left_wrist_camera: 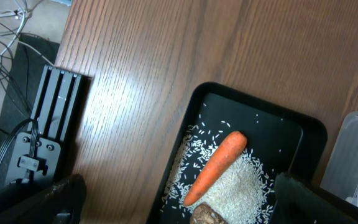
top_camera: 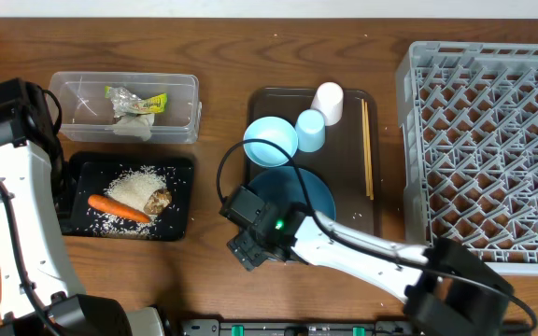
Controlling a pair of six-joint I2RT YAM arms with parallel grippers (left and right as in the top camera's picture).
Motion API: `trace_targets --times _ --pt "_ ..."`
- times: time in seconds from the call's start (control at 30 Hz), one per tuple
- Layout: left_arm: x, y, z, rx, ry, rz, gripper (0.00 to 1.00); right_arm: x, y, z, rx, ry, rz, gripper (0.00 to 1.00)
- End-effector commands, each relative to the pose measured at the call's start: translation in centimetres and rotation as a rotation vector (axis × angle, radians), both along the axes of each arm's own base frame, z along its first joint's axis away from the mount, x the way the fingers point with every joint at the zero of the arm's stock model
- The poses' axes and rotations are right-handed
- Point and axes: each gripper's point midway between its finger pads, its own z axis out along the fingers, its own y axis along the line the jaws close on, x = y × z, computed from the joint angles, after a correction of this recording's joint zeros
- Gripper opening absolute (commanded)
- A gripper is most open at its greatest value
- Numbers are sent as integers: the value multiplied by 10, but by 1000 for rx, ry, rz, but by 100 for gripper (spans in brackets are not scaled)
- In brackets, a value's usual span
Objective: Sort waste into correct bins and load items into the dishwasher rack
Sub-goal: 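Lower the right gripper to the blue plate's near rim and grasp it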
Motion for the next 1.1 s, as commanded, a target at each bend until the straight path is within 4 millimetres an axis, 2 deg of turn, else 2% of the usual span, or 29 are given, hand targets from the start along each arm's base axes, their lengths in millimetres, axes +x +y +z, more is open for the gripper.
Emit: trace_targets --times 0.0,0.2,0.33,0.5,0.73,0.97,1.07 --pt "-2 1 -1 2 10 16 98 5 4 2 -1 -18 -34 75" --pt "-2 1 -1 2 10 17 98 6 2 3 -4 -23 -52 50" --pt "-2 1 -1 2 10 17 98 5 1 2 -10 -15 -51 43" --pt "-2 1 -1 2 10 17 98 -6 3 1 5 44 -45 26" --pt "-2 1 -1 2 10 16 98 -6 3 1 4 46 -55 17" --pt "-2 1 -1 2 10 16 98 -7 2 6 8 45 -56 1" --pt "-2 1 -1 2 10 17 98 -7 2 10 17 43 -63 1"
